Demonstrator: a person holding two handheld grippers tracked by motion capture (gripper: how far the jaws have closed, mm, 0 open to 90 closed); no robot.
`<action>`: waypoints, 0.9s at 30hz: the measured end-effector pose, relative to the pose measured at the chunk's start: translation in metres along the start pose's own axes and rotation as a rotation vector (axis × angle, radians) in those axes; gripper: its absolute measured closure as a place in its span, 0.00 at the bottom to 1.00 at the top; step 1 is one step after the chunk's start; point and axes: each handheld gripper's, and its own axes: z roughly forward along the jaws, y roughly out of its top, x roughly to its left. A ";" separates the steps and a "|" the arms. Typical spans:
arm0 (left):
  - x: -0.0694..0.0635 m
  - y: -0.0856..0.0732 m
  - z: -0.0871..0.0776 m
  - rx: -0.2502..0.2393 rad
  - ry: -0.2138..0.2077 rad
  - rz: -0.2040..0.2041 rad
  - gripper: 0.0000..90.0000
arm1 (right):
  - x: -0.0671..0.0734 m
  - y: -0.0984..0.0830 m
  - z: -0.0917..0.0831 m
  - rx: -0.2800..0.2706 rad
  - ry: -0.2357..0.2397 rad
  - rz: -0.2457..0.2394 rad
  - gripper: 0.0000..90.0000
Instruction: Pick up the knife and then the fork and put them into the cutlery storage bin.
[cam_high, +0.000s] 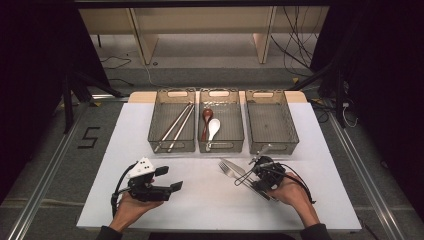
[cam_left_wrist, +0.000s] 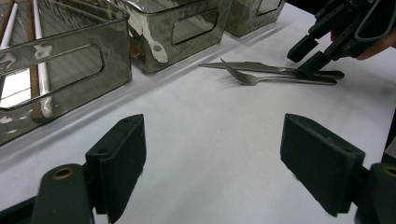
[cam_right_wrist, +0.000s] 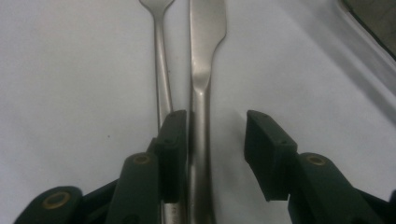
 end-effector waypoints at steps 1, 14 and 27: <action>0.000 0.000 0.000 0.001 0.000 0.000 0.25 | 0.000 0.000 0.000 0.002 0.003 -0.002 0.68; 0.000 0.000 0.000 0.000 0.000 0.000 0.25 | -0.001 0.009 0.004 0.062 0.024 -0.015 0.76; -0.001 0.000 0.000 -0.001 -0.003 0.000 0.25 | -0.003 0.013 0.005 0.087 0.037 -0.016 0.83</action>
